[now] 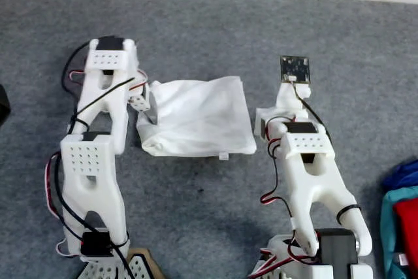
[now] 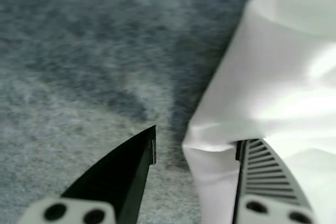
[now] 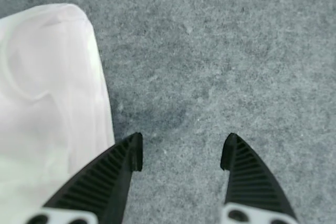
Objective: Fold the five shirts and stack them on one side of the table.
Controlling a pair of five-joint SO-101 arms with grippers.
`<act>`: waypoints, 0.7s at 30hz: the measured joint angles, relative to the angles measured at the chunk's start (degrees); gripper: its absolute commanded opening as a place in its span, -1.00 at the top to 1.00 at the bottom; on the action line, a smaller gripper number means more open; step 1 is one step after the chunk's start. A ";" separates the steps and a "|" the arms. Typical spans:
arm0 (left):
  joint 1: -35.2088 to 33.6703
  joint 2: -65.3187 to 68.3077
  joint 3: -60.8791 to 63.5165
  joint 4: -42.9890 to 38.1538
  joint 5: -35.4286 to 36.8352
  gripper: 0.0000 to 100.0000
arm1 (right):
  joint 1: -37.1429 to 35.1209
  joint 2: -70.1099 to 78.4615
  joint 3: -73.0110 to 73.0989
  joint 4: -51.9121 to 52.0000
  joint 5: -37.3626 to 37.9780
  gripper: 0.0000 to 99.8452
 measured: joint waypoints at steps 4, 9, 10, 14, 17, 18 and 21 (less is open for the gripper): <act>-1.14 0.09 -2.55 0.70 -0.09 0.50 | 0.00 0.00 0.00 -0.09 0.00 0.50; -2.55 -0.09 -7.03 1.49 -0.09 0.50 | 0.00 0.00 1.14 -0.09 0.00 0.50; -2.55 -0.62 -7.12 1.49 -0.09 0.50 | 0.00 0.00 1.32 -0.09 0.00 0.50; -1.85 -6.07 -7.21 1.49 -0.09 0.50 | 0.00 0.00 1.58 -1.23 0.00 0.50; 1.58 -10.20 -7.30 1.67 -0.09 0.50 | 0.00 0.00 1.67 -2.29 0.00 0.50; 3.34 -10.90 -7.30 1.67 -0.09 0.50 | -0.09 0.00 1.67 -2.29 0.00 0.50; 9.67 -11.43 -7.30 1.67 0.00 0.50 | -0.09 0.00 1.67 -2.29 0.00 0.50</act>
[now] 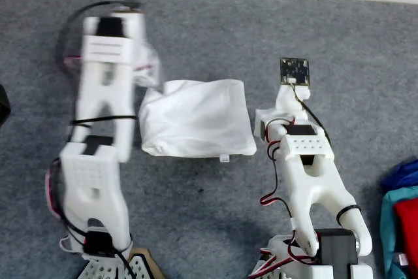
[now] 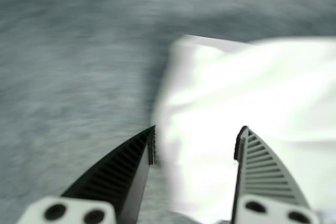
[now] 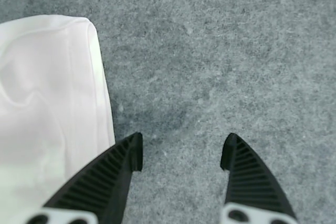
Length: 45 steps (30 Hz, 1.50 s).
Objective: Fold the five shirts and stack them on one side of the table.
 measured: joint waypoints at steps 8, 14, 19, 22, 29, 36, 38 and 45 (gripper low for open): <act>10.55 9.67 0.00 -2.55 -0.09 0.50 | -0.35 0.00 0.00 -0.18 0.00 0.50; 6.24 18.29 -2.81 -2.81 0.00 0.50 | -0.35 0.00 0.00 -0.18 0.00 0.50; 1.67 18.64 -3.69 -2.73 0.00 0.50 | -0.35 0.00 0.00 -0.18 0.00 0.50; -1.76 18.81 -3.69 -2.46 0.00 0.50 | -0.35 0.00 0.00 -0.18 0.00 0.50; -5.63 18.90 -3.69 -1.93 -3.16 0.50 | -1.23 0.18 0.00 -0.18 0.00 0.50; -4.13 16.79 -4.04 -1.05 -3.69 0.50 | -2.20 0.18 0.09 -0.18 0.00 0.50; -3.60 13.98 -4.04 -0.70 -3.60 0.50 | -2.02 0.18 1.14 -0.70 0.00 0.50; 5.10 1.93 -3.69 -0.35 -3.60 0.50 | -2.37 0.18 2.81 -3.08 0.00 0.50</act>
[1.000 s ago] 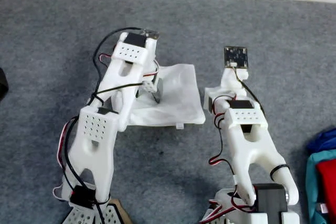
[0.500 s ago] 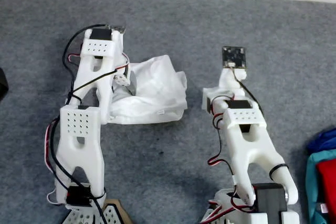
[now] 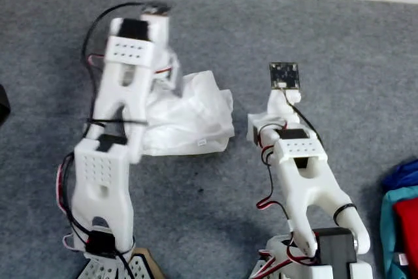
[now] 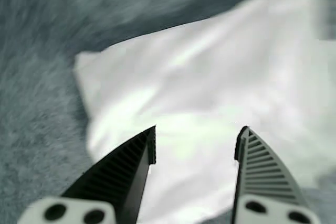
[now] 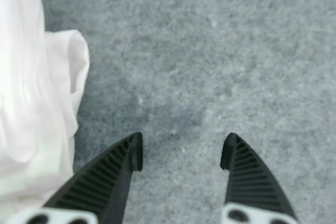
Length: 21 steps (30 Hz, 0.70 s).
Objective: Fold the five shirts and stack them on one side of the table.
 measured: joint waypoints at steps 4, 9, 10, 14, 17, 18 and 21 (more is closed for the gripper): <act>6.33 -0.88 4.04 0.00 0.44 0.50 | -0.26 0.00 0.00 0.00 0.00 0.70; 4.31 -1.32 5.27 0.00 6.42 0.50 | -3.16 0.00 -0.70 0.18 0.00 0.88; 2.55 -2.02 5.27 0.00 7.82 0.50 | -4.22 0.00 -1.41 1.23 0.00 0.81; -6.07 -5.71 5.27 0.00 16.35 0.50 | -6.59 0.00 -6.59 4.75 0.00 0.58; -9.32 -6.33 8.09 -0.18 19.60 0.50 | -7.30 0.00 -8.00 3.16 0.00 0.58; -9.41 -6.33 9.32 -1.23 19.87 0.50 | -7.74 0.00 -8.00 1.85 0.00 0.58; -9.49 -6.33 13.36 -4.92 20.31 0.50 | -10.29 0.53 -8.09 -1.32 0.00 0.58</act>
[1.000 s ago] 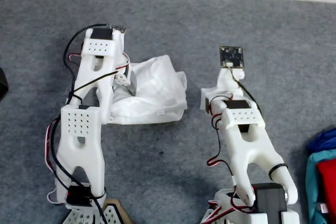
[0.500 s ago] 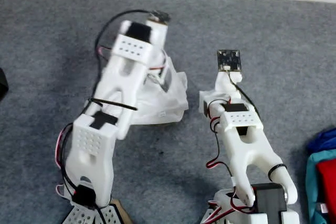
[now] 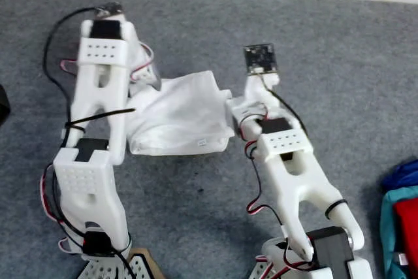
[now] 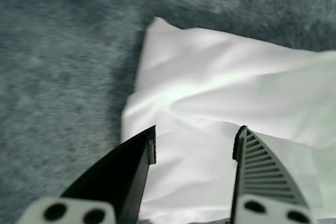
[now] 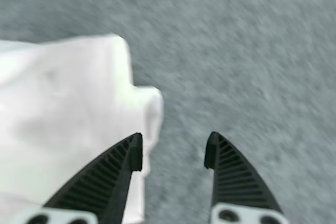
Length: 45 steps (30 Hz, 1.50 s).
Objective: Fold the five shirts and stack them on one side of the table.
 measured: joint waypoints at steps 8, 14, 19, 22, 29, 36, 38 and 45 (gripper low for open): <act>-4.40 0.09 2.37 -5.71 0.00 0.50 | -5.01 17.05 -10.20 -0.18 0.00 0.58; -4.57 0.09 2.73 -8.09 0.18 0.50 | -5.01 22.77 -19.08 4.48 0.00 0.58; -4.57 0.09 4.75 -10.20 0.18 0.50 | -5.01 22.77 -19.69 4.92 0.00 0.58; -4.57 0.09 4.84 -10.99 0.18 0.50 | -5.54 22.77 -19.69 4.92 0.00 0.58; -4.57 0.09 4.84 -12.13 0.18 0.50 | -7.65 22.86 -19.78 8.62 0.00 0.58; -4.57 0.09 4.84 -12.22 0.18 0.50 | -8.79 22.86 -19.78 9.14 0.00 0.58; -4.57 0.09 4.84 -12.22 0.18 0.50 | -8.88 22.86 -19.78 9.14 0.88 0.58; -4.57 0.09 4.84 -12.22 0.18 0.50 | -10.37 22.86 -19.78 9.14 4.40 0.58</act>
